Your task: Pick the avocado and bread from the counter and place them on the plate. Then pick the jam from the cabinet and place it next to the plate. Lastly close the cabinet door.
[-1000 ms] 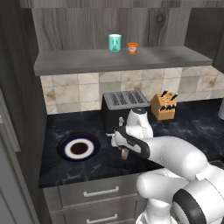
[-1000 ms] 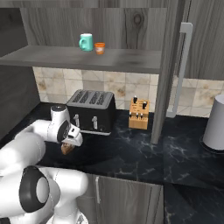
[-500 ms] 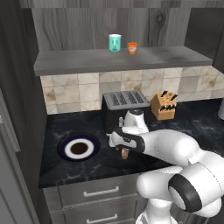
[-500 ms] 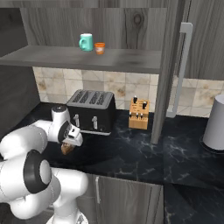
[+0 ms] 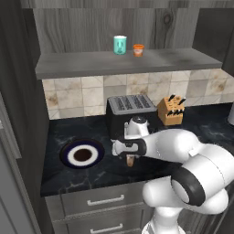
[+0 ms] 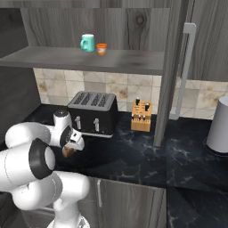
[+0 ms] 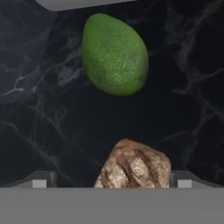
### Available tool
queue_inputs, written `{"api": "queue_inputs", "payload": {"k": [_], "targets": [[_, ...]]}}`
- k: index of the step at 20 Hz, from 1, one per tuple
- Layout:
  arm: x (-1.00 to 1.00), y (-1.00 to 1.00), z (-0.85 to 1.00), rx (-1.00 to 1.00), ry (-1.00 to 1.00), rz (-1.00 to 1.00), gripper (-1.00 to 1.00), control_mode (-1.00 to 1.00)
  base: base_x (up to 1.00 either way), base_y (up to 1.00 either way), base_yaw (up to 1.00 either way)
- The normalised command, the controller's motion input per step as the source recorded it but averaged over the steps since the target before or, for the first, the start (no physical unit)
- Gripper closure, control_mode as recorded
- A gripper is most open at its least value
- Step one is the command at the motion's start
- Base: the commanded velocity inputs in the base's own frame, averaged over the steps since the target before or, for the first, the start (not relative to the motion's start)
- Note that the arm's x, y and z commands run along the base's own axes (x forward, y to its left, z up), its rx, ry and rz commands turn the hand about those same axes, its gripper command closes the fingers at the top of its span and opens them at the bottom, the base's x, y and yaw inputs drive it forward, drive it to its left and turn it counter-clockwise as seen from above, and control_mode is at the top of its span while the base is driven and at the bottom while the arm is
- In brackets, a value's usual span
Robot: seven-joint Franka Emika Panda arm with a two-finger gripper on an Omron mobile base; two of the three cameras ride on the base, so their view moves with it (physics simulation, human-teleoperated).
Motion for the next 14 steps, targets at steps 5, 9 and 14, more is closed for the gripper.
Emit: {"api": "queue_inputs", "payload": {"k": [5,9,14], "targets": [[0.02,0.09,-0.22,0.0,0.0,0.0,-1.0,-1.0,0.0,0.0,0.0],[0.0,0.1,-0.18,0.0,0.0,0.0,1.0,-1.0,0.0,0.0,0.0],[0.0,0.0,-0.14,0.0,0.0,0.0,1.0,-1.0,0.0,0.0,0.0]]}}
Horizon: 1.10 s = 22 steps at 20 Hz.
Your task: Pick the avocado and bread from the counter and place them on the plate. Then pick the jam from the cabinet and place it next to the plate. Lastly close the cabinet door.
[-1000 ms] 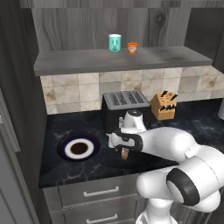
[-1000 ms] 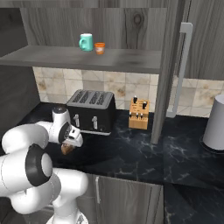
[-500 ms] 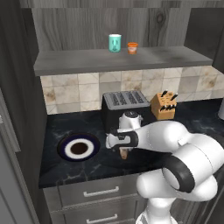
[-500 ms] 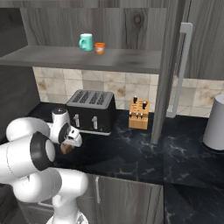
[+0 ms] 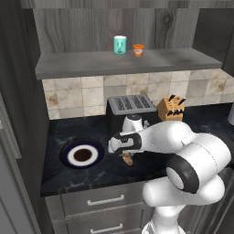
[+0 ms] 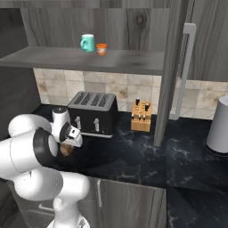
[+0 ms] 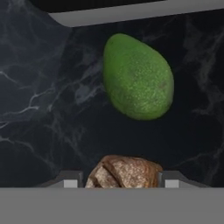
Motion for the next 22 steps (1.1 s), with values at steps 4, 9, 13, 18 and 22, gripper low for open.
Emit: {"api": "queue_inputs", "payload": {"k": [4,9,13,18,22], "targets": [[0.0,0.0,-0.15,0.0,0.0,0.0,1.0,-1.0,0.0,0.0,0.0],[-0.09,0.0,0.08,0.02,-0.06,-0.03,1.0,-1.0,0.0,0.0,0.0],[-0.26,0.01,0.4,0.08,-0.25,-0.08,1.0,-1.0,0.0,0.0,0.0],[-0.28,0.15,0.51,0.12,-0.3,-0.08,1.0,-1.0,0.0,0.0,0.0],[-0.08,0.48,0.36,0.14,-0.24,-0.06,1.0,-1.0,0.0,0.0,0.0]]}}
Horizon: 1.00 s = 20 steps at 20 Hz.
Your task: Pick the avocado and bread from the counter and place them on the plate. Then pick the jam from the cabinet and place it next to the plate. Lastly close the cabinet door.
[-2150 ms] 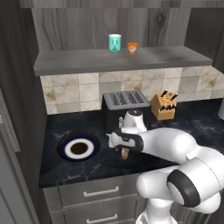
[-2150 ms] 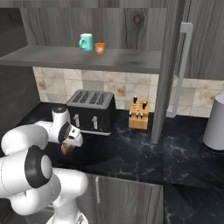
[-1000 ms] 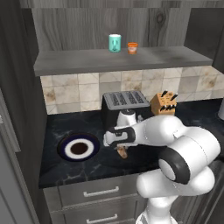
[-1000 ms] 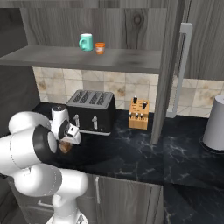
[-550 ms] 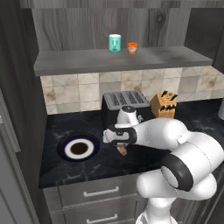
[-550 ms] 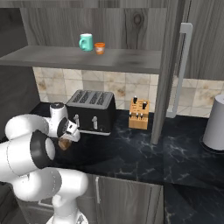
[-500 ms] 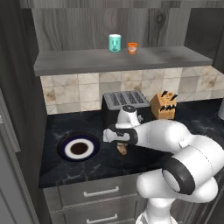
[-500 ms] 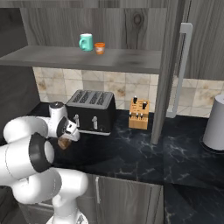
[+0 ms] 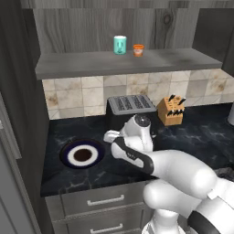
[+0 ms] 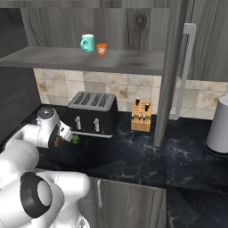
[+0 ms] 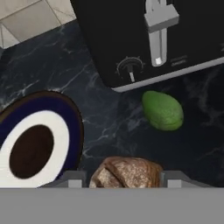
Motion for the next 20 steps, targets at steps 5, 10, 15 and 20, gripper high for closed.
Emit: {"api": "queue_inputs", "payload": {"k": [5,10,15,20], "targets": [[0.0,0.55,0.19,0.15,-0.15,-0.05,1.0,-1.0,0.0,0.0,0.0],[0.0,0.53,0.2,0.14,-0.02,-0.02,1.0,-1.0,0.0,0.0,0.0],[0.01,0.56,0.24,0.06,0.0,0.0,1.0,-1.0,0.0,0.0,0.0],[0.13,0.5,0.07,0.0,0.0,-0.02,1.0,-1.0,0.0,0.0,0.0]]}}
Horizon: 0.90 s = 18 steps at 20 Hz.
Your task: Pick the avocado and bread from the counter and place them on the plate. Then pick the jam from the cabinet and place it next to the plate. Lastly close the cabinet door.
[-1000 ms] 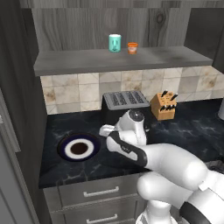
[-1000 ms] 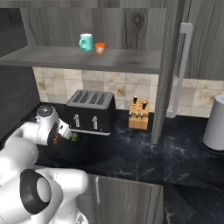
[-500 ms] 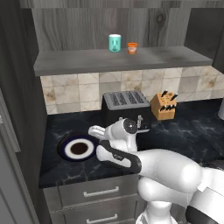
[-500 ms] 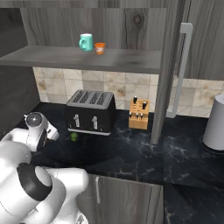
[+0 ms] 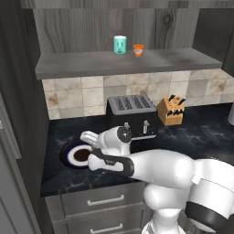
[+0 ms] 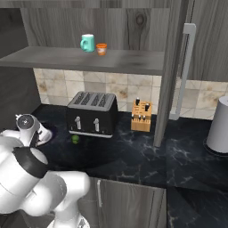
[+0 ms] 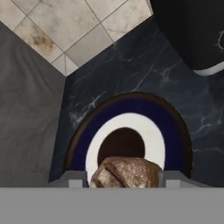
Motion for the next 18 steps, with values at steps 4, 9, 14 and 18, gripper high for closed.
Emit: {"api": "queue_inputs", "payload": {"k": [4,9,14,18], "targets": [[0.29,0.44,0.0,0.0,0.0,0.0,1.0,-1.0,0.0,0.0,0.0],[0.31,0.23,0.0,0.02,0.01,0.0,1.0,-1.0,0.0,0.0,0.0],[0.24,0.16,0.0,0.05,0.07,0.0,1.0,-1.0,0.0,0.0,0.0],[0.11,0.11,-0.07,0.03,0.12,0.0,1.0,-1.0,0.0,0.0,0.0]]}}
